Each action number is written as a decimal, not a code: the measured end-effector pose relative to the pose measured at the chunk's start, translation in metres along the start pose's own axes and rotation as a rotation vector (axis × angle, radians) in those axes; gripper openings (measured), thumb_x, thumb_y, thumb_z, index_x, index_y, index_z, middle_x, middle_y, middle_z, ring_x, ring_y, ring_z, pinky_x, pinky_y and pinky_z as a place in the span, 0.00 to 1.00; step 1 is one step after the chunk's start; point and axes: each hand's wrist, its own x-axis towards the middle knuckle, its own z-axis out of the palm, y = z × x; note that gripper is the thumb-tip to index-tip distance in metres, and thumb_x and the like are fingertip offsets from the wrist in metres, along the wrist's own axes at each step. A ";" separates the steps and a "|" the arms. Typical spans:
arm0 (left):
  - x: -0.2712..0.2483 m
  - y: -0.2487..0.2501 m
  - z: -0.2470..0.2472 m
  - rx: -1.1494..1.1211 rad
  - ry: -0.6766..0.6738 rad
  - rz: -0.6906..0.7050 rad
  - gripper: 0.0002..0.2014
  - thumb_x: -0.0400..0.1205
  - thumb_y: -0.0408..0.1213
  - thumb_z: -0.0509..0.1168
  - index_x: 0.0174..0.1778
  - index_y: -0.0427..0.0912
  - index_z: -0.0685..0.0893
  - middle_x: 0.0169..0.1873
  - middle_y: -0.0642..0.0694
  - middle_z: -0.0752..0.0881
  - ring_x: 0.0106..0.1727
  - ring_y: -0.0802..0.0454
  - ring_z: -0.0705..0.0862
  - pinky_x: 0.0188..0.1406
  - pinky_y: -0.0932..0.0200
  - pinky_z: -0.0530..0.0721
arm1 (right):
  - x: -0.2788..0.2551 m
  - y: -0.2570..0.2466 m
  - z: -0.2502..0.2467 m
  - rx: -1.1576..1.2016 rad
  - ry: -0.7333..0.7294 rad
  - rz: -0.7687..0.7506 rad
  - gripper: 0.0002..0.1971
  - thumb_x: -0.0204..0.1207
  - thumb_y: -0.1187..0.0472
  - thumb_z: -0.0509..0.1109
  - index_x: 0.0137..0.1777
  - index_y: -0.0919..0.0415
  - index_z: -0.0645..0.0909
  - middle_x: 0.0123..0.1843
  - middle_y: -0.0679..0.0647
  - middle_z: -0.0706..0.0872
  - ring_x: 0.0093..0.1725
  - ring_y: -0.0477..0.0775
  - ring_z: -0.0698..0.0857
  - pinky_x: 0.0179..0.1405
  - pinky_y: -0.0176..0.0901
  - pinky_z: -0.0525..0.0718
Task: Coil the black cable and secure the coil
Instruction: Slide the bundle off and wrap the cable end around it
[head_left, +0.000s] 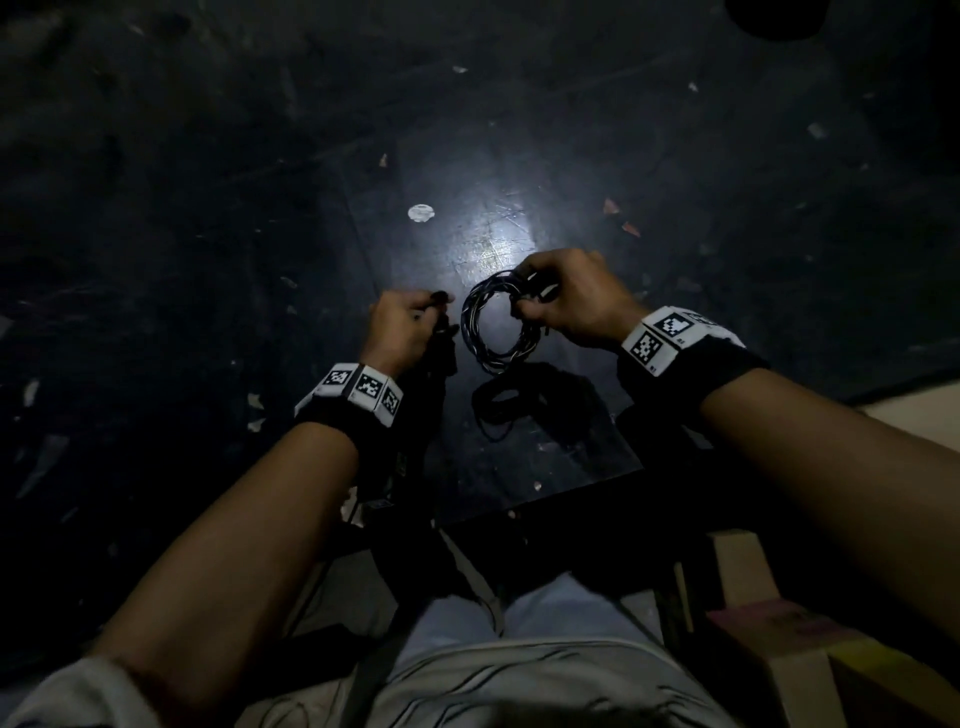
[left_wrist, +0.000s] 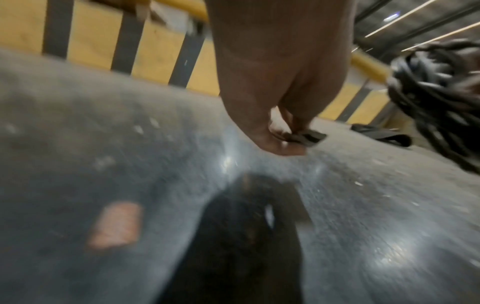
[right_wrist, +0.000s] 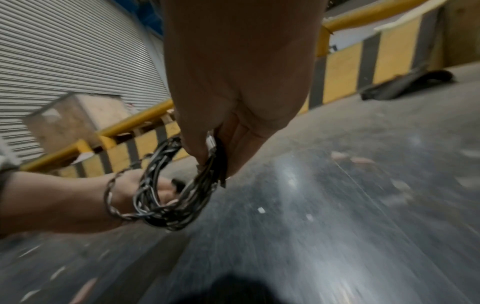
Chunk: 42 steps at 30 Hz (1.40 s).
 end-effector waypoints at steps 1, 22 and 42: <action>-0.005 -0.002 -0.005 -0.003 -0.040 0.001 0.10 0.82 0.25 0.67 0.57 0.28 0.89 0.42 0.43 0.87 0.22 0.79 0.80 0.26 0.81 0.76 | 0.000 -0.005 -0.001 0.002 0.004 -0.019 0.10 0.71 0.62 0.77 0.53 0.55 0.90 0.43 0.51 0.95 0.43 0.47 0.93 0.53 0.48 0.92; -0.068 -0.012 -0.052 -0.280 -0.191 -0.135 0.13 0.83 0.28 0.67 0.62 0.42 0.85 0.32 0.58 0.91 0.33 0.65 0.85 0.37 0.69 0.82 | 0.003 -0.056 0.041 -0.329 -0.028 -0.117 0.14 0.75 0.61 0.74 0.60 0.53 0.88 0.53 0.56 0.93 0.54 0.58 0.90 0.48 0.42 0.83; -0.085 -0.023 -0.073 -0.519 -0.354 -0.289 0.14 0.80 0.26 0.70 0.60 0.41 0.87 0.52 0.46 0.90 0.56 0.52 0.85 0.68 0.54 0.79 | 0.002 -0.066 0.074 -0.342 0.013 -0.016 0.13 0.72 0.61 0.74 0.56 0.55 0.89 0.55 0.62 0.91 0.54 0.65 0.89 0.55 0.50 0.88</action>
